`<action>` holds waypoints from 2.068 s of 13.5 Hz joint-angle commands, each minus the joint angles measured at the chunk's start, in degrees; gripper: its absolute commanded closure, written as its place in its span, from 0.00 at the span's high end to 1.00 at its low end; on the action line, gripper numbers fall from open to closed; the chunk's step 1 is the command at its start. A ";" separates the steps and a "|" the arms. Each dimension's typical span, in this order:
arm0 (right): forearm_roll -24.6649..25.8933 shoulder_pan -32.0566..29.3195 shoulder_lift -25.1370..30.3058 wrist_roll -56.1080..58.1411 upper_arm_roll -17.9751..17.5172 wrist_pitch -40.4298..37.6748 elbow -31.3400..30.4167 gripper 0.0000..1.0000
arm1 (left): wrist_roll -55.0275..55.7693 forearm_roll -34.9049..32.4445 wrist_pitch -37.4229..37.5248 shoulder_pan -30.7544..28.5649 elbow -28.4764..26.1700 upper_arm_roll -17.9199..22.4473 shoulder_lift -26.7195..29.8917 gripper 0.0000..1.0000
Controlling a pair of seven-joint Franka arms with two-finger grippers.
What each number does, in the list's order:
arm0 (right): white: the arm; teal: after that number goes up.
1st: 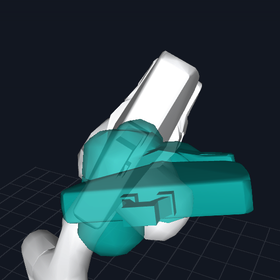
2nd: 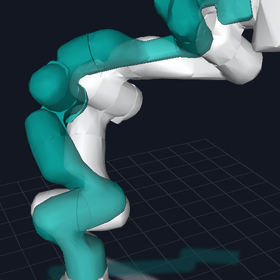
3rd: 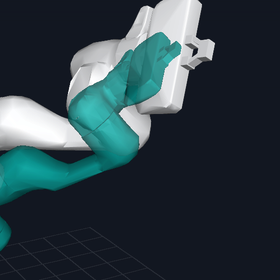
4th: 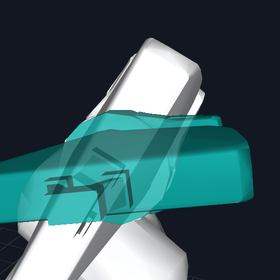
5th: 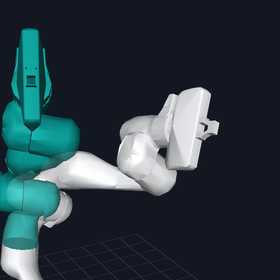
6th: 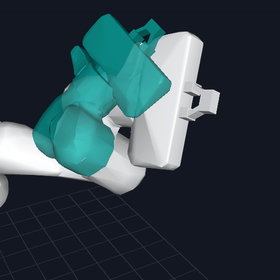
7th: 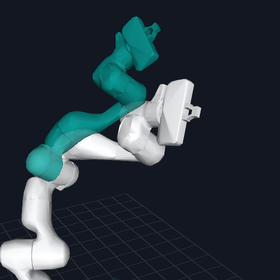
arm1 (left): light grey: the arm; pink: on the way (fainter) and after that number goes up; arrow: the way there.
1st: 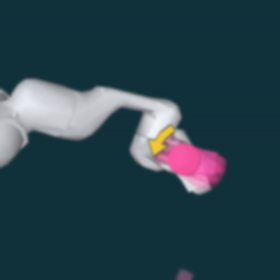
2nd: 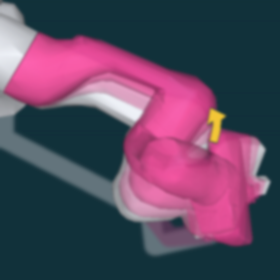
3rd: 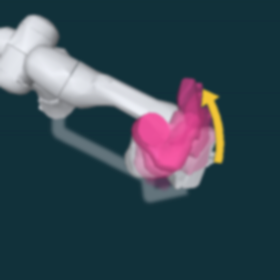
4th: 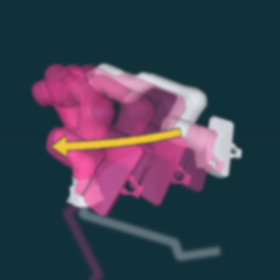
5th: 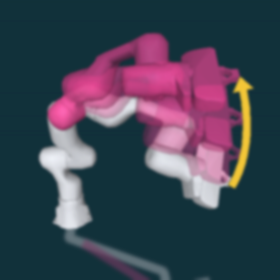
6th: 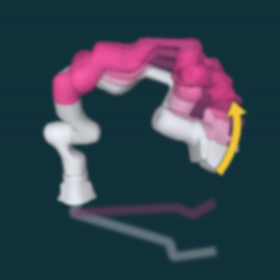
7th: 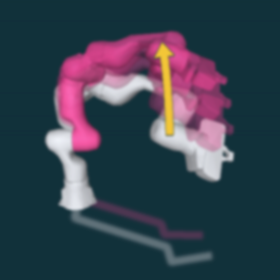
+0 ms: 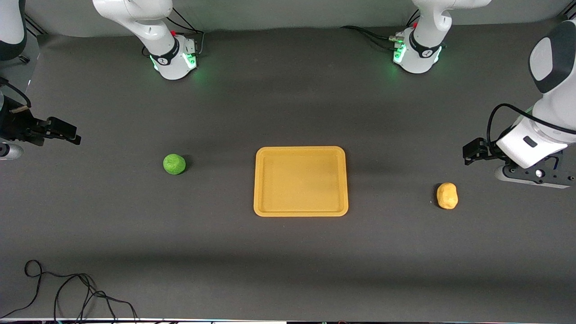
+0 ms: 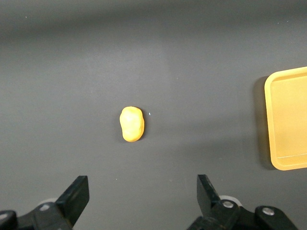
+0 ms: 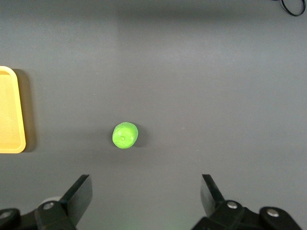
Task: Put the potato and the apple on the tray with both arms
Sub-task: 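Move the left gripper down toward the yellow potato, then close the left gripper around the yellow potato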
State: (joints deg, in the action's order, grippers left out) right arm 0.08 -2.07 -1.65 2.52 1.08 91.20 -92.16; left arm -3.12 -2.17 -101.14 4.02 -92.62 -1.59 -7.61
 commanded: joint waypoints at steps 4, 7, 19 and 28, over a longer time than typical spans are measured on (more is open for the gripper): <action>0.00 -0.12 -0.63 -1.11 -0.29 0.12 1.19 1.00 | 1.01 0.42 1.29 0.55 0.60 0.19 0.22 1.00; 0.00 -0.12 -0.63 -1.20 -0.28 0.12 1.19 1.00 | 0.93 0.33 1.21 0.29 0.60 0.19 0.14 1.00; 0.27 -0.12 -0.55 1.16 -0.37 0.21 1.02 1.00 | 1.01 2.86 -9.05 -0.06 -0.71 0.19 -10.65 0.98; 0.18 -0.12 -0.55 1.26 -0.37 0.12 0.93 1.00 | 1.02 2.53 -26.98 -0.23 -7.57 0.45 -22.53 0.98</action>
State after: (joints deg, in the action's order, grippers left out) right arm 0.08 -2.06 -1.84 2.89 0.98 91.32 -92.06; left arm -2.07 -0.18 -124.08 4.06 -98.15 -1.53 -29.63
